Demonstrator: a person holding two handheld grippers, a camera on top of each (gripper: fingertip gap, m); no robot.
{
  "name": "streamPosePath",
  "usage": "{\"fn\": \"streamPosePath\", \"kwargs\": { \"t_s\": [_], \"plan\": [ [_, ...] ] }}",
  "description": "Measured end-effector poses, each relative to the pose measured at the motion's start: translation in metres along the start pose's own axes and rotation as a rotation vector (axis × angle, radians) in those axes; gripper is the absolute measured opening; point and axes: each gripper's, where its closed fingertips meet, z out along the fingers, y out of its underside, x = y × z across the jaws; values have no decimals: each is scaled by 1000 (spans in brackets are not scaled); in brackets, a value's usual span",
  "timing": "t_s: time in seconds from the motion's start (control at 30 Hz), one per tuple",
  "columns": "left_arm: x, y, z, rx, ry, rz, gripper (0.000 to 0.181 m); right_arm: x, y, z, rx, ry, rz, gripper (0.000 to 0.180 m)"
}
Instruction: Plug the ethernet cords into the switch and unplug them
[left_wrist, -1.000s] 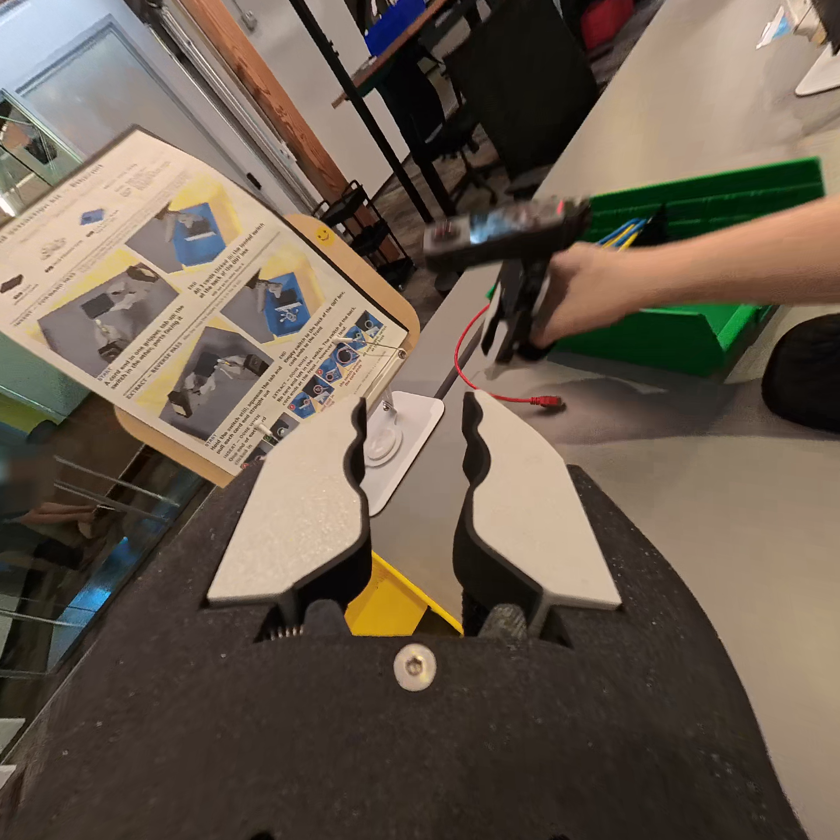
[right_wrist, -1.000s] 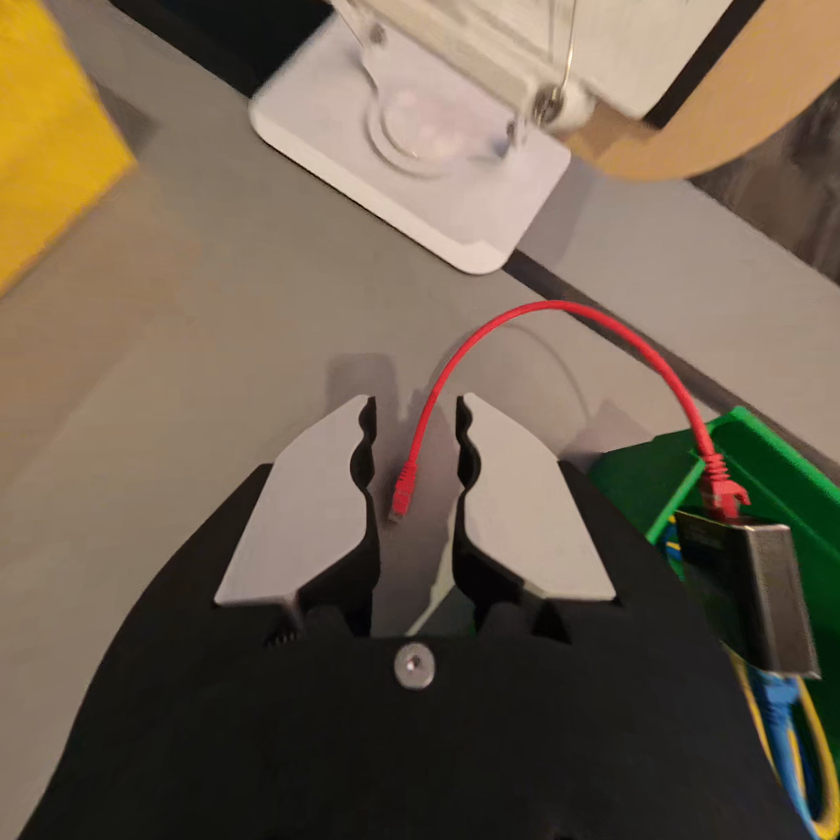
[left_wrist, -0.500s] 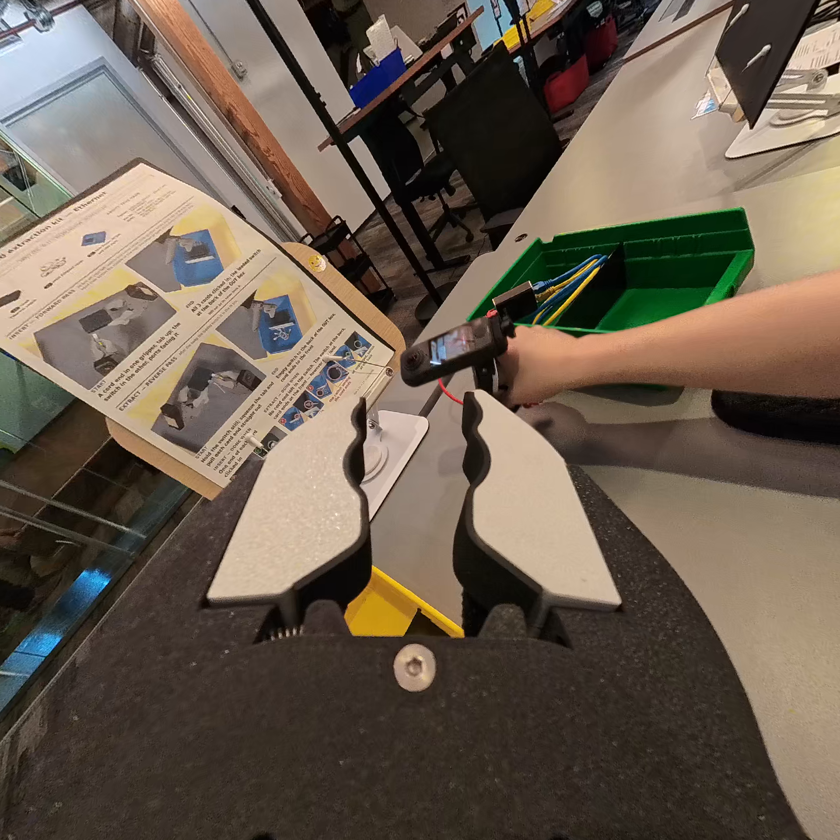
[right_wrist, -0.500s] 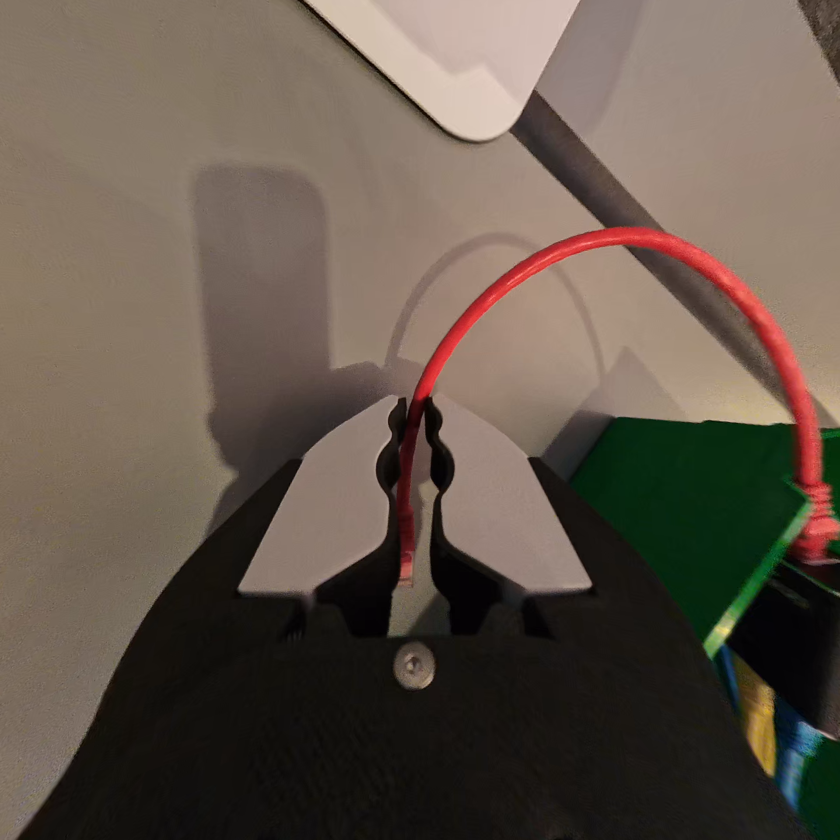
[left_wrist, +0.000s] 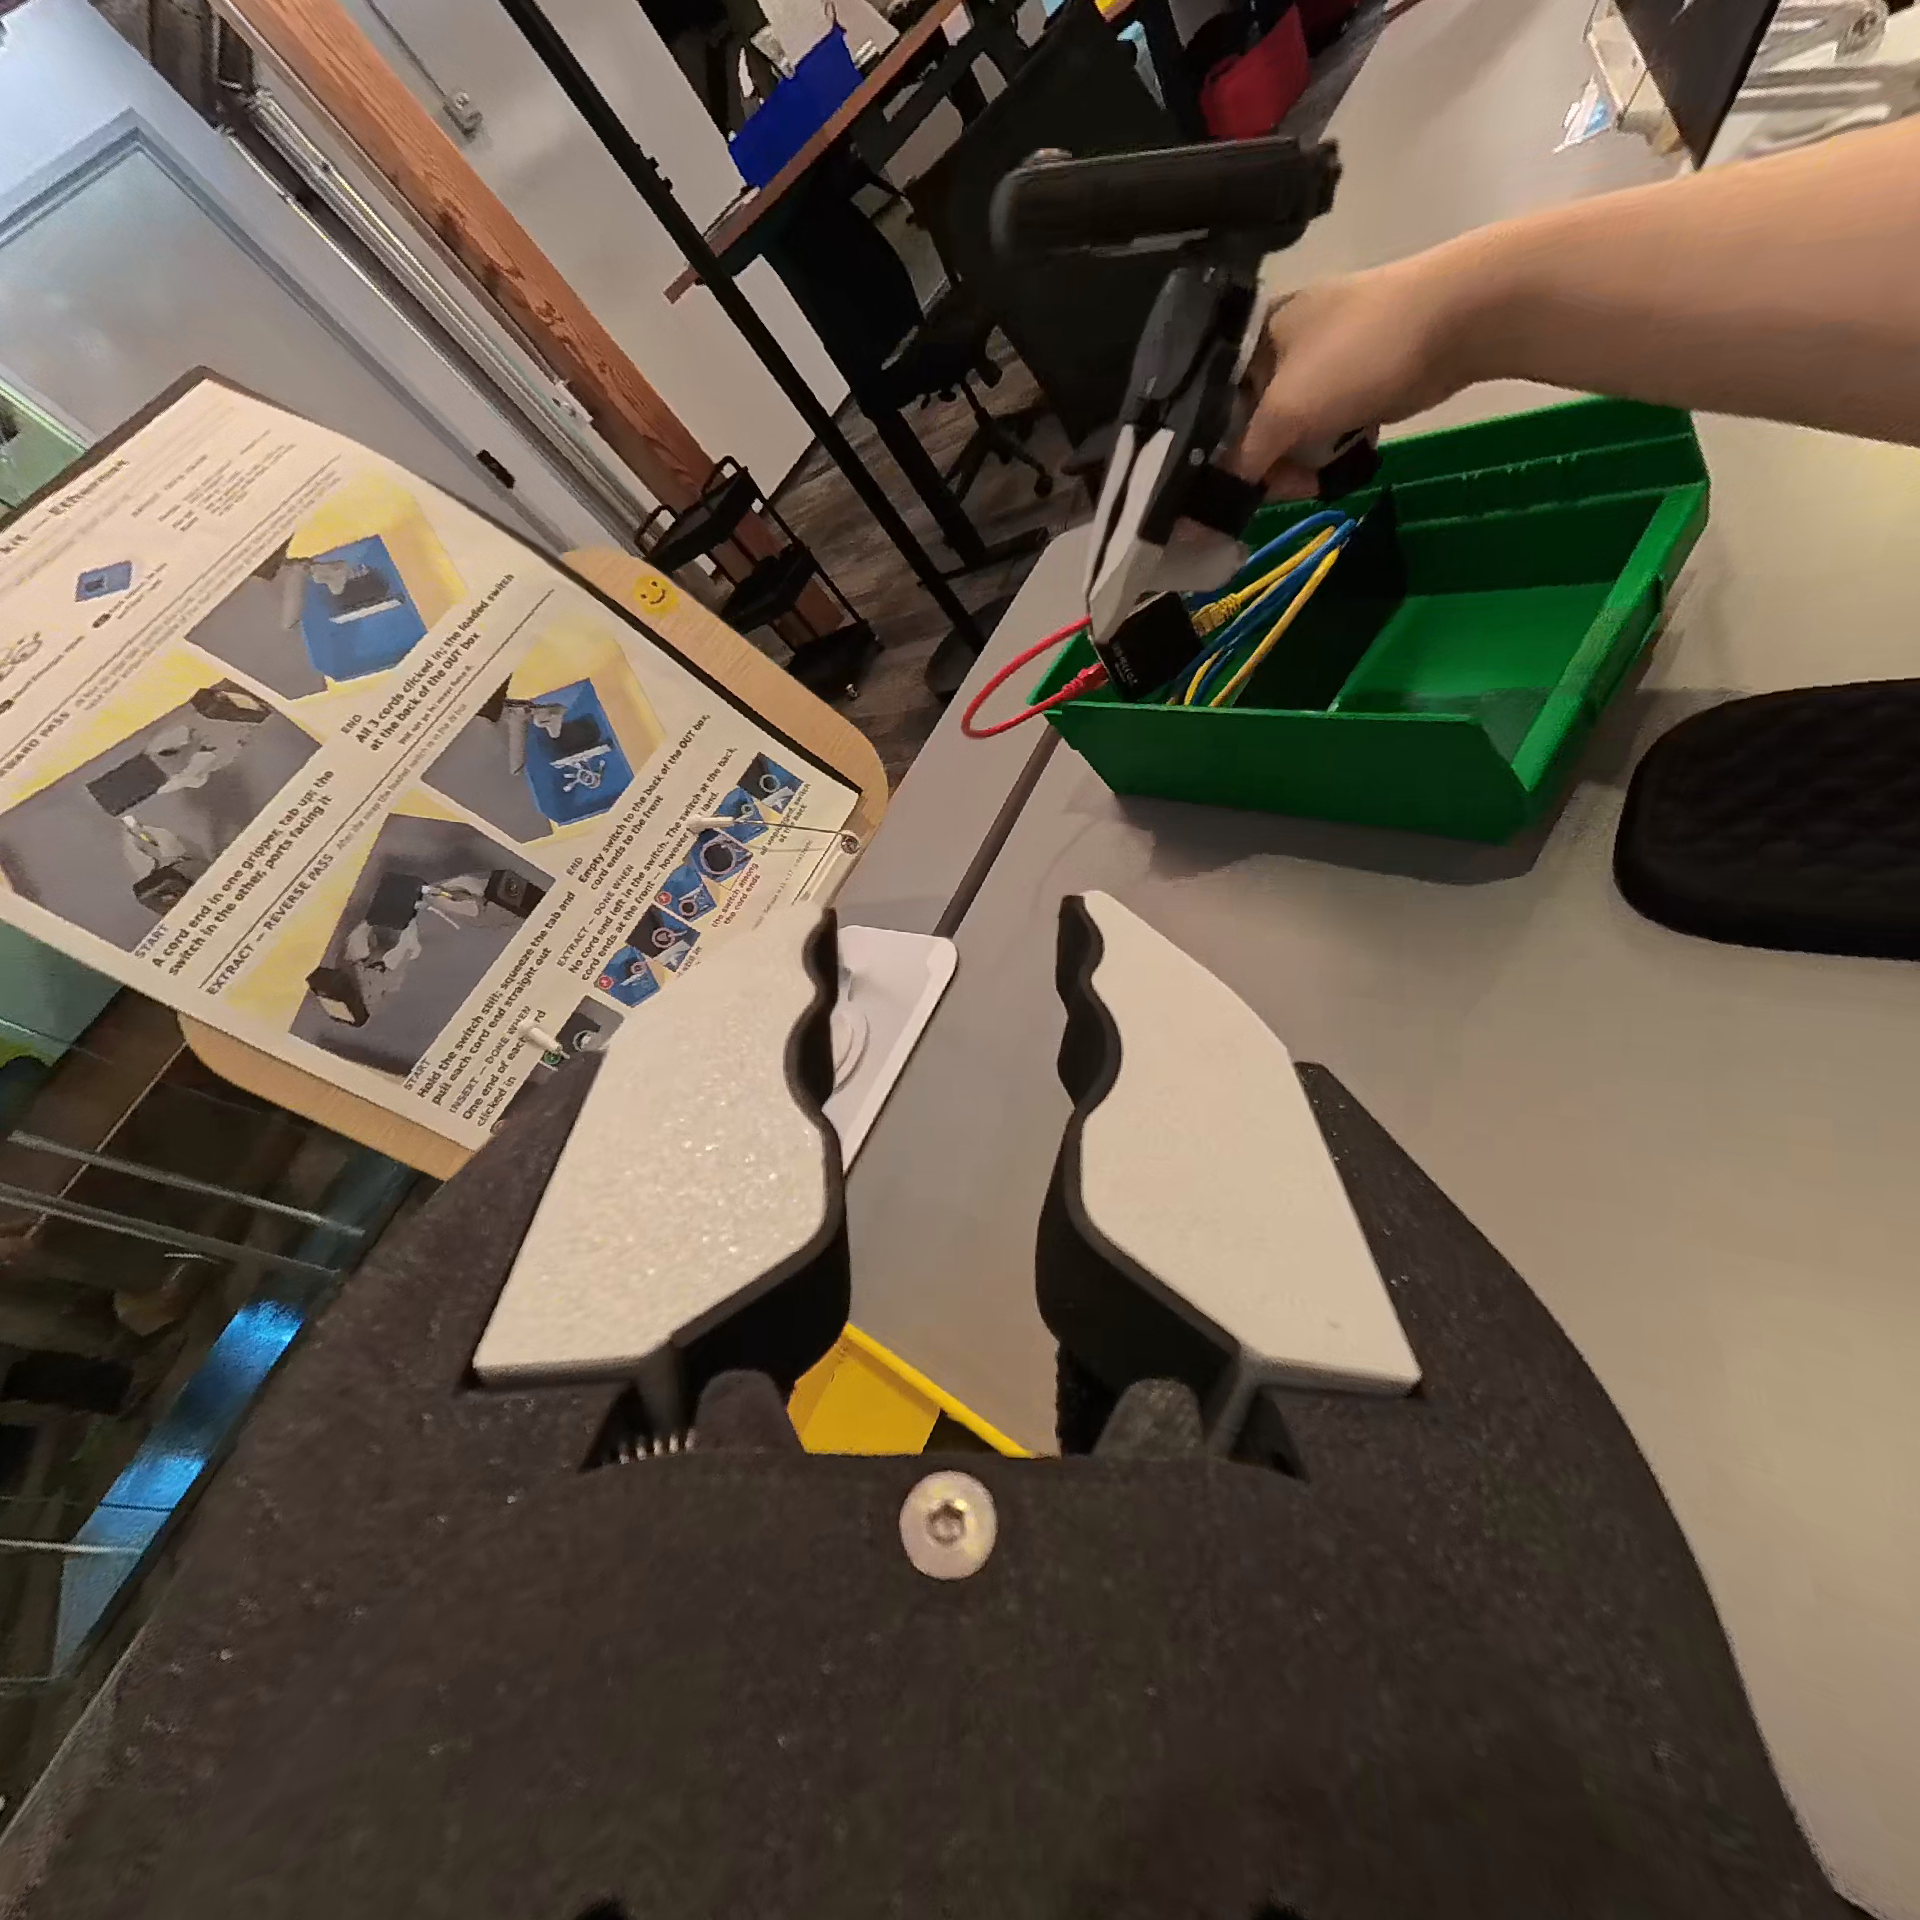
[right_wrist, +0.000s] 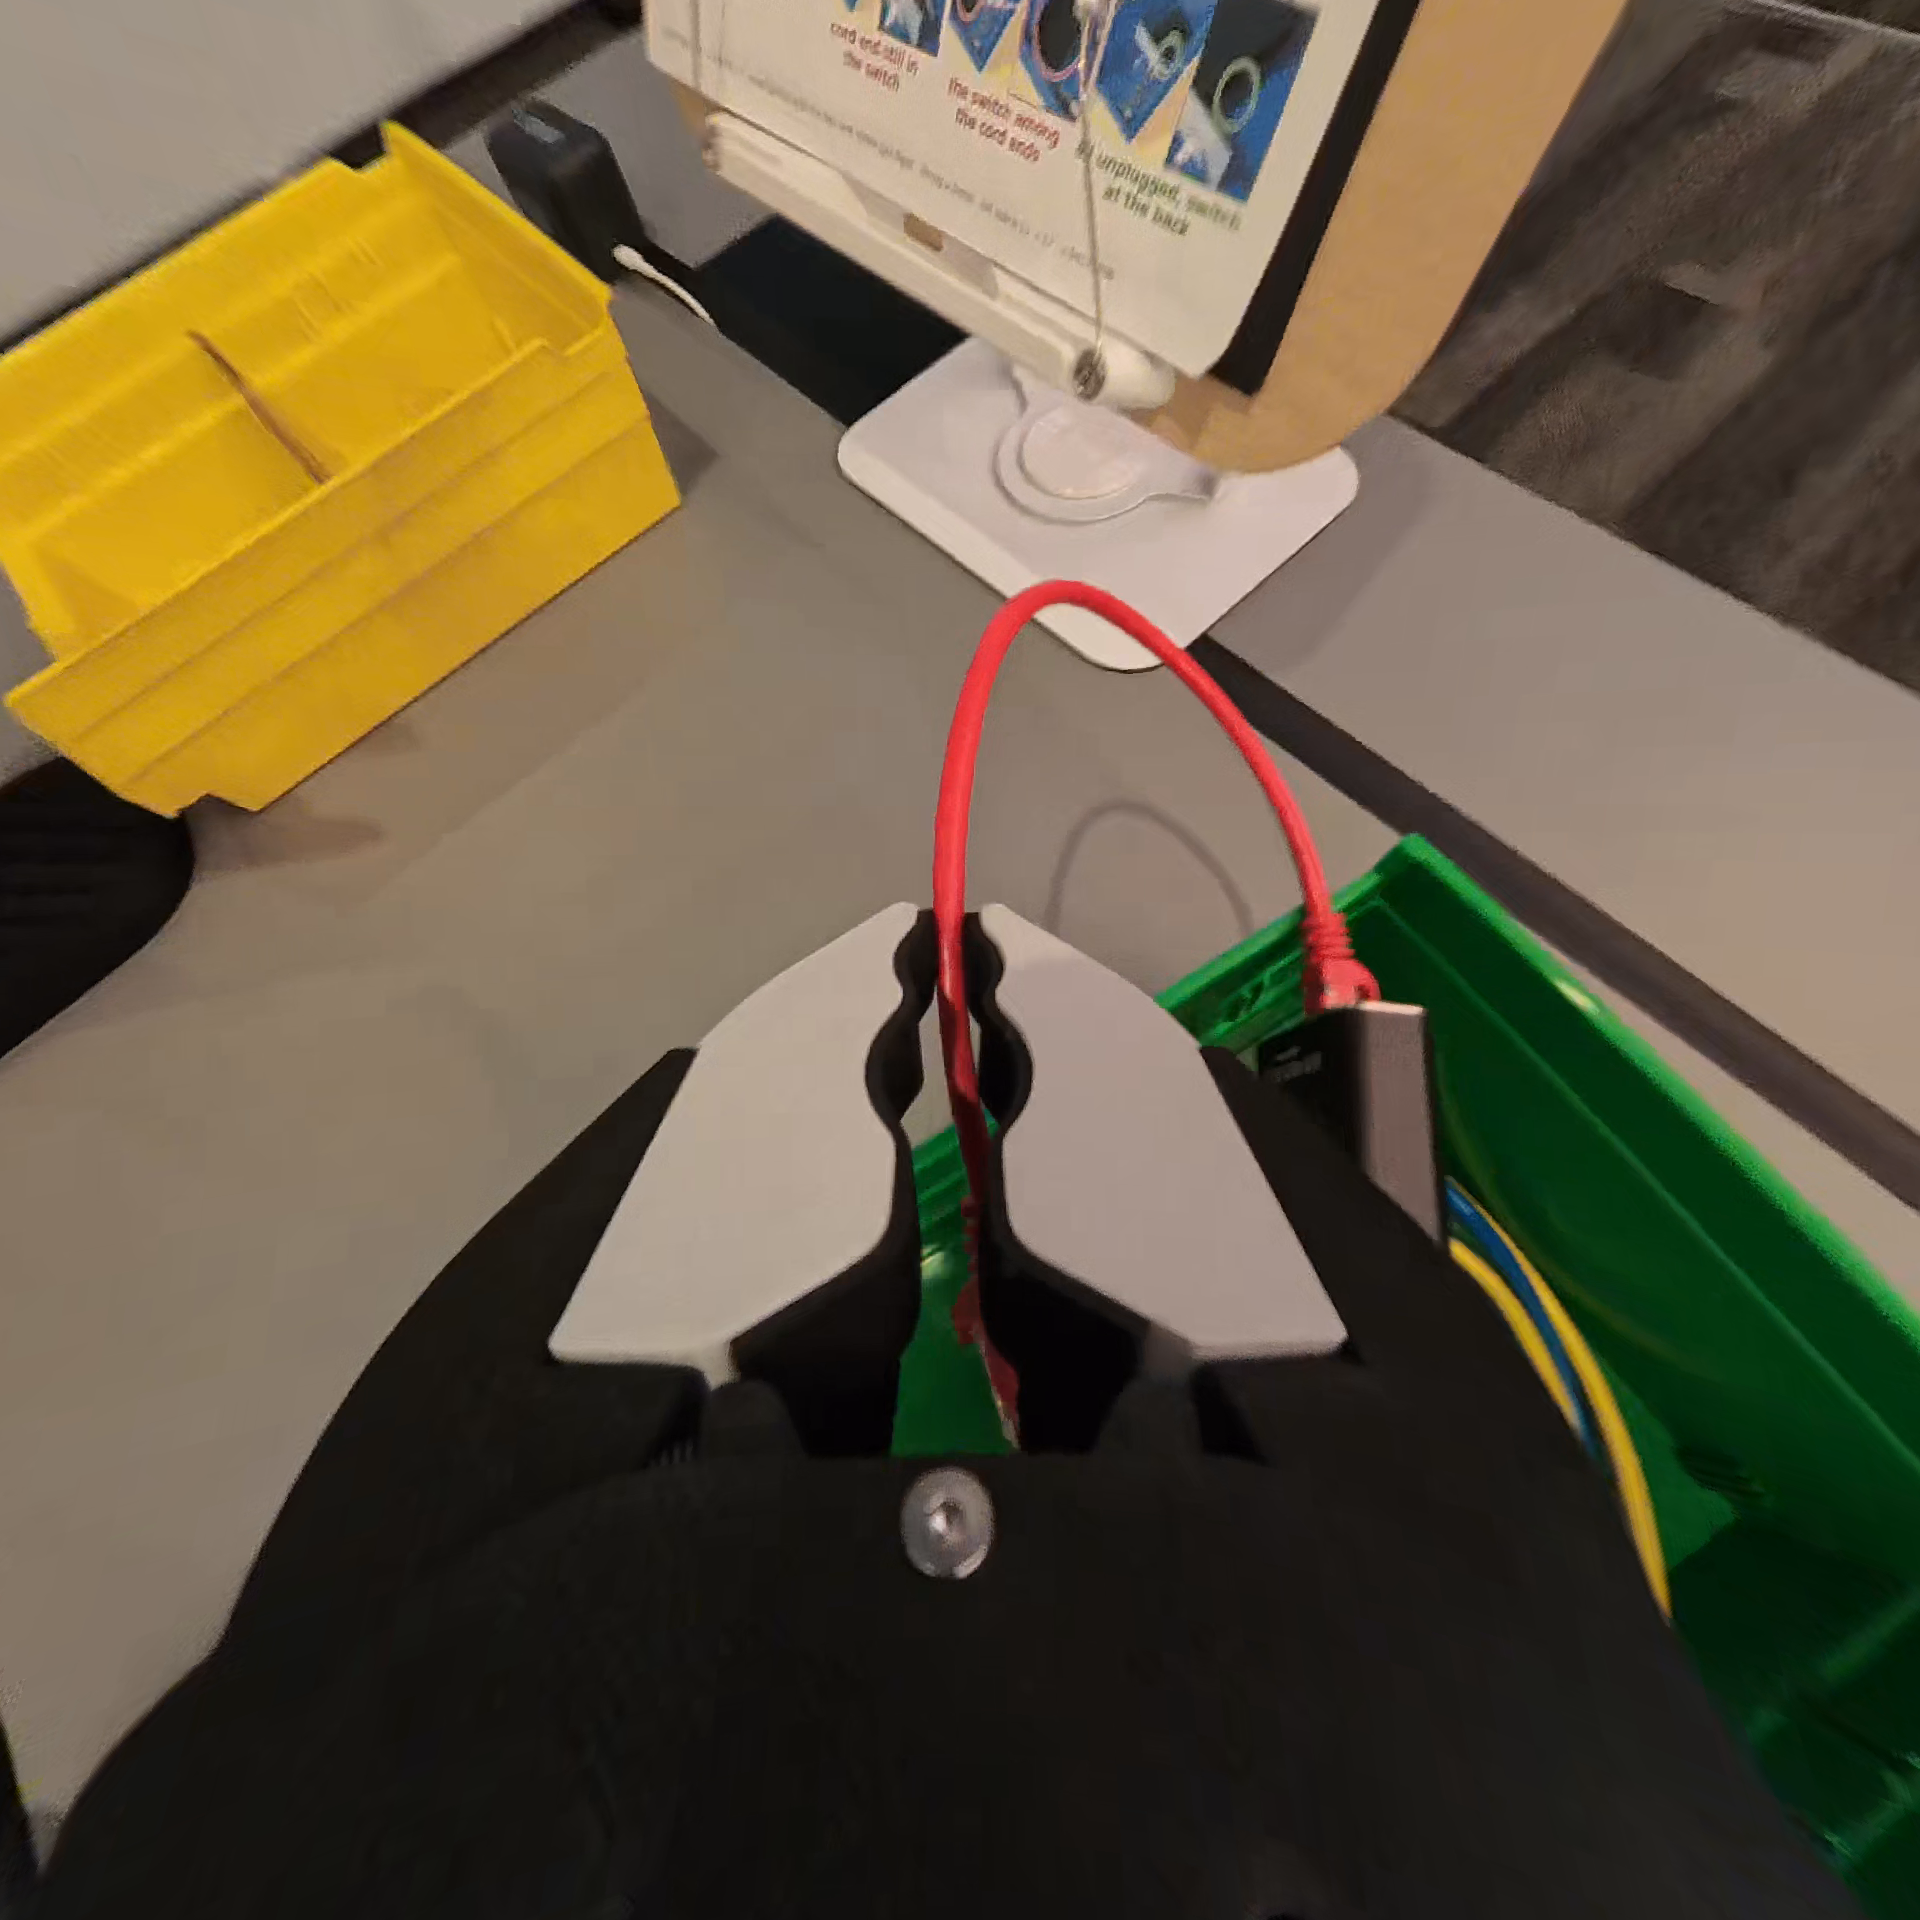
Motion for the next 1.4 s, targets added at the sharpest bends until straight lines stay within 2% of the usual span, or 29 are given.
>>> {"fn": "streamPosePath", "kwargs": {
  "t_s": [0.2,0.47,0.63,0.87,0.97,1.07,1.4],
  "plan": [
    [13,-2,11,-15,31,32,40,16,50,3,-19,-8,-34,7],
    [21,3,23,-62,44,58,40,21,52,5,-89,27,-219,8],
    [26,5,29,-80,52,72,40,30,58,6,-48,-21,-77,7],
    [32,7,35,-100,64,89,40,44,60,-5,36,10,109,8],
    [34,7,36,-106,67,97,40,41,65,-7,66,-6,12,7],
    [36,6,36,-104,68,103,40,46,73,-8,41,24,15,8],
    [40,5,38,-108,74,117,40,64,90,-14,-75,118,213,8]
  ]
}}
